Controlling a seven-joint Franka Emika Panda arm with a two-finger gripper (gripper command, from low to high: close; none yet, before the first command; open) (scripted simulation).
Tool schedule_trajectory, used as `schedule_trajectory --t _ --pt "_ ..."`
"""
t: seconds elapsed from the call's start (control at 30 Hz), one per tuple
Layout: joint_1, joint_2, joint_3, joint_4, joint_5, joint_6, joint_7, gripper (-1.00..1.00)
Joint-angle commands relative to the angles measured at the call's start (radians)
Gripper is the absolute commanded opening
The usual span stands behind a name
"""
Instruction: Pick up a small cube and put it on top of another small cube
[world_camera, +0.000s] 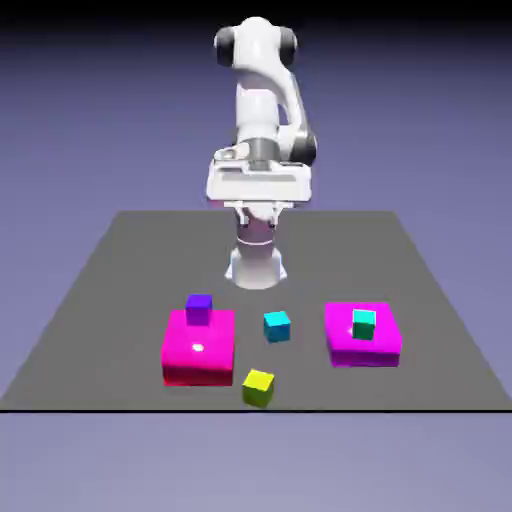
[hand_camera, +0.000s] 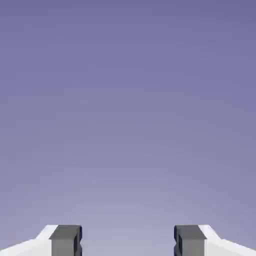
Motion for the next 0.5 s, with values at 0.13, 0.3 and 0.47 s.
schedule_trajectory --t 0.13,0.3,0.47 --pt "0.041 0.181 -0.009 0.131 -0.093 -0.157 -0.092 0.0" --pt "0.082 0.362 -0.018 0.263 -0.186 -0.313 -0.184 0.0" --pt "0.123 0.544 -0.028 0.394 -0.279 -0.47 -0.277 0.0"
